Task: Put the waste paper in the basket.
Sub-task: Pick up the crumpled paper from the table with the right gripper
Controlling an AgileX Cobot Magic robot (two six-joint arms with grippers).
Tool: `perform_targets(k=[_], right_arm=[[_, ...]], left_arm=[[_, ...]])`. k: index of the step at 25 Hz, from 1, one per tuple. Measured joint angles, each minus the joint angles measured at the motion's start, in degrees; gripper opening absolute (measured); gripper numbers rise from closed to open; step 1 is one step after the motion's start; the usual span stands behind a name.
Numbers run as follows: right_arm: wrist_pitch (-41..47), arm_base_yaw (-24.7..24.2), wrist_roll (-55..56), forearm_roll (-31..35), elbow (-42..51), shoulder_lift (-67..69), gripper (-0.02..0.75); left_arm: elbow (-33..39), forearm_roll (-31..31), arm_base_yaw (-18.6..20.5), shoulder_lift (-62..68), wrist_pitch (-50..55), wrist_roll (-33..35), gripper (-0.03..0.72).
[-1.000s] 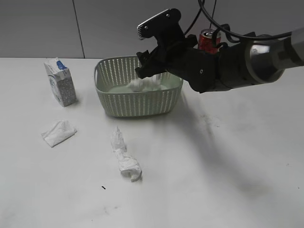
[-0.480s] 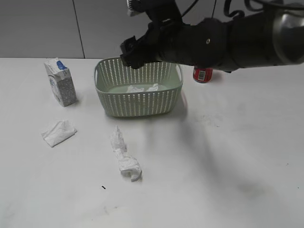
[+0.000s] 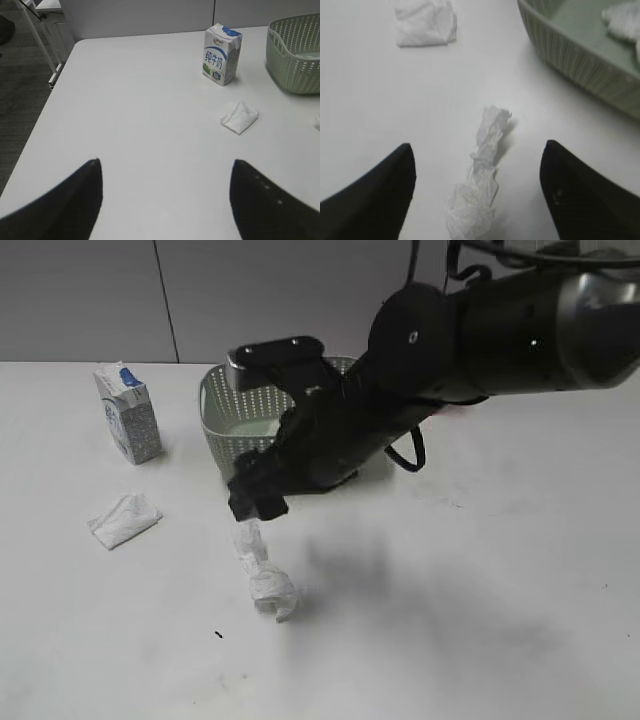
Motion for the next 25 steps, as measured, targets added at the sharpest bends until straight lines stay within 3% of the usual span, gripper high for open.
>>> perform_targets(k=[11,18,22,25], right_arm=[[11.46,1.08,4.19,-3.13,-5.63,11.73,0.578],[20.69,2.87,6.88,-10.77,-13.62,18.06,0.560],[25.10,3.90,8.71,-15.05,-16.44,19.25,0.453],[28.79,4.02,11.21,-17.33,-18.44,19.80,0.246]], left_arm=[[0.00,0.05,0.00,0.00,0.00,0.00,0.580],[0.00,0.05,0.00,0.00,0.00,0.00,0.580],[0.00,0.05,0.00,0.00,0.00,0.00,0.580],[0.00,0.05,0.00,0.00,0.00,0.00,0.580]])
